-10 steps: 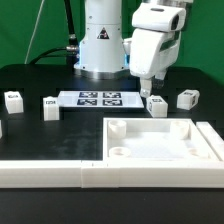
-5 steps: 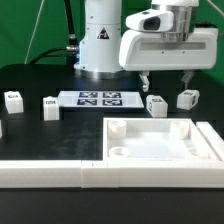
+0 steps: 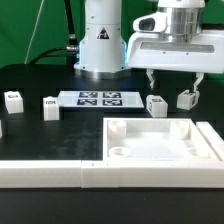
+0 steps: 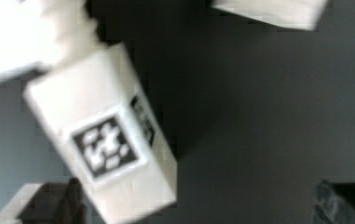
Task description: Assemble one leg
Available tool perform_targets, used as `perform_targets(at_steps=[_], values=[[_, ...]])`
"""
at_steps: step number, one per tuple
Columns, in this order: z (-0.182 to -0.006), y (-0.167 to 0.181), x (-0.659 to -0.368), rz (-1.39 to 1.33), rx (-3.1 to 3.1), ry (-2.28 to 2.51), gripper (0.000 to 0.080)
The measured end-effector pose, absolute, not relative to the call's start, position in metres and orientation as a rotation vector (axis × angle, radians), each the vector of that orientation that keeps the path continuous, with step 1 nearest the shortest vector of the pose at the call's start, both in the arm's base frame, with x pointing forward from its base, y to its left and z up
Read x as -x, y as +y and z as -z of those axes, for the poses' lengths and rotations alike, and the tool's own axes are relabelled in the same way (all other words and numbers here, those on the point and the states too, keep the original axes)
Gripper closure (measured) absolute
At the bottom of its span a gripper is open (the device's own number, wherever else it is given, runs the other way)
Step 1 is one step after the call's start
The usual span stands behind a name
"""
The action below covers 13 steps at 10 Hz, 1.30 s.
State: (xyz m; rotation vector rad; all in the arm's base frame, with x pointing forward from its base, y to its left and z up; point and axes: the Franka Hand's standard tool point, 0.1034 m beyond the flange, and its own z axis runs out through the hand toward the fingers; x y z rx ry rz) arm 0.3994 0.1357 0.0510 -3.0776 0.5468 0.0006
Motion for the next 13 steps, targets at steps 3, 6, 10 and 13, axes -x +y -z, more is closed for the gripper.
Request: perform_targets(at_steps=[3,6,10,13], values=[[-0.043,0.149,-0.375,0.023,2.841,1.197,0.0150],[-0.041,0.159,-0.367,0.024,2.766,1.323,0.0150],[-0.041,0.153,-0.369,-0.008,2.815,1.215,0.0150],[-0.043,0.151,-0.376,-0.185,2.804,1.051,0.0150]])
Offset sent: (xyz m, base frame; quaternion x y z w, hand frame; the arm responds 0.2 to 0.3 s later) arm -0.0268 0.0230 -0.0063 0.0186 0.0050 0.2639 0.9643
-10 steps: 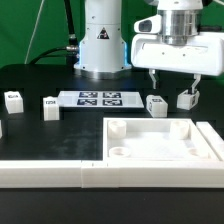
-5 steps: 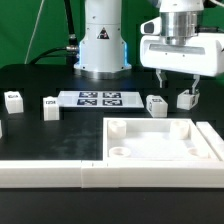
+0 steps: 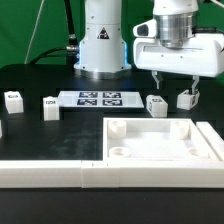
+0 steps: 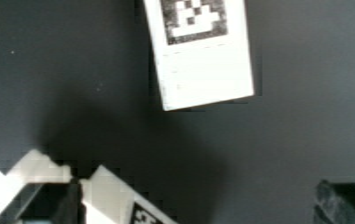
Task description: Assemble one leg
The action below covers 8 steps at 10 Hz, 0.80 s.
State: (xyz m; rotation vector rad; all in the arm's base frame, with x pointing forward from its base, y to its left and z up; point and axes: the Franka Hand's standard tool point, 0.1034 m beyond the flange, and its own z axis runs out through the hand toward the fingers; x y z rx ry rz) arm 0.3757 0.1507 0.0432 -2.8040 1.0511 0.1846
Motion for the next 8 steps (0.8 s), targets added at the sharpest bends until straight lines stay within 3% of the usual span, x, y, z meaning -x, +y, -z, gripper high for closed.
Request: perform_targets(at_steps=[5,8], values=[[-0.045,0.140,-0.372,-0.700,2.586,0.983,0.0150],[-0.043,0.156,-0.356,-0.959,2.478,0.940,0.0150]])
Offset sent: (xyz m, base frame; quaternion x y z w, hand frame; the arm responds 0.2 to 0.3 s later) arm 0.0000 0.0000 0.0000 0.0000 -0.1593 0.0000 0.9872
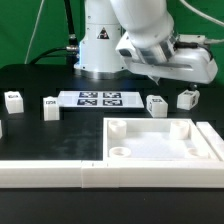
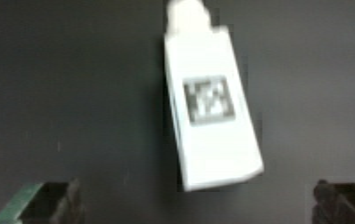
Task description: Assemble one leg
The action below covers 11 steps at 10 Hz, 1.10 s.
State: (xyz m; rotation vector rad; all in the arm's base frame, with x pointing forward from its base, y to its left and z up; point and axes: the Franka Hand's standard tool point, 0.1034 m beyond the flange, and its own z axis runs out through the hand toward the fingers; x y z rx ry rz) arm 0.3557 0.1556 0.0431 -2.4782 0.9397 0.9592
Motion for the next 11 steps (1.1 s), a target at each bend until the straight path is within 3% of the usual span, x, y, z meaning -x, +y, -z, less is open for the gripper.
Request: perform_targets(at_steps=[4,10,11], values=[[-0.029,0.165,-0.343,-1.194,2.350,0.851,0.0150],[-0.008,0.191,-0.339,-1.129,2.431,0.825,0.0150],[-0.008,0.190,-0.340,-1.128,2.429,0.830,0.0274]])
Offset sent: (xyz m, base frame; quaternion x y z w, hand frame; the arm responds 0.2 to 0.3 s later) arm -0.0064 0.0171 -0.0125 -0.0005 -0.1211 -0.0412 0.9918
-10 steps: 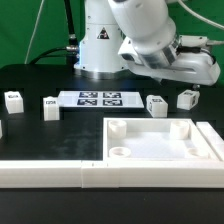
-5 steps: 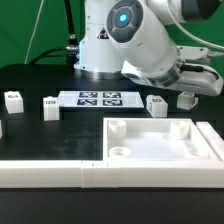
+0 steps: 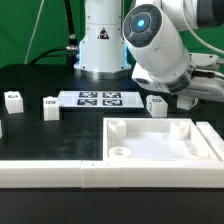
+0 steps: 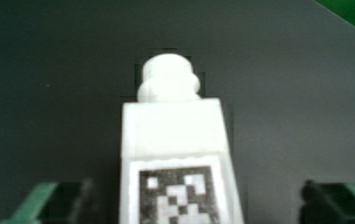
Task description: Assemble one leg
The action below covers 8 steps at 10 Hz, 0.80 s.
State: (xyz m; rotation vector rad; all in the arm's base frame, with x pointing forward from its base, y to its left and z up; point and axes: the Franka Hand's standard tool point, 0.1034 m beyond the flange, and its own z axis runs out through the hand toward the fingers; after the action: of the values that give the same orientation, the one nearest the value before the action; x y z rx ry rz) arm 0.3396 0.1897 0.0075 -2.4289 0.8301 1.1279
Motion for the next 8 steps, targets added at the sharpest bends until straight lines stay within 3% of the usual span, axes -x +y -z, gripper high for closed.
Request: perform_targets(at_steps=[1,2,3,8], values=[[-0.0075,0.1896,-0.3396,-1.128,2.429,0.830,0.0434],[-0.0074,0.1895,-0.3397,-1.128,2.429,0.831,0.0434],[-0.0074,0.1892,-0.3398,-1.128,2.428,0.832,0.0511],[-0.0073,0.1885,-0.3402,-1.127,2.427,0.834,0.0511]])
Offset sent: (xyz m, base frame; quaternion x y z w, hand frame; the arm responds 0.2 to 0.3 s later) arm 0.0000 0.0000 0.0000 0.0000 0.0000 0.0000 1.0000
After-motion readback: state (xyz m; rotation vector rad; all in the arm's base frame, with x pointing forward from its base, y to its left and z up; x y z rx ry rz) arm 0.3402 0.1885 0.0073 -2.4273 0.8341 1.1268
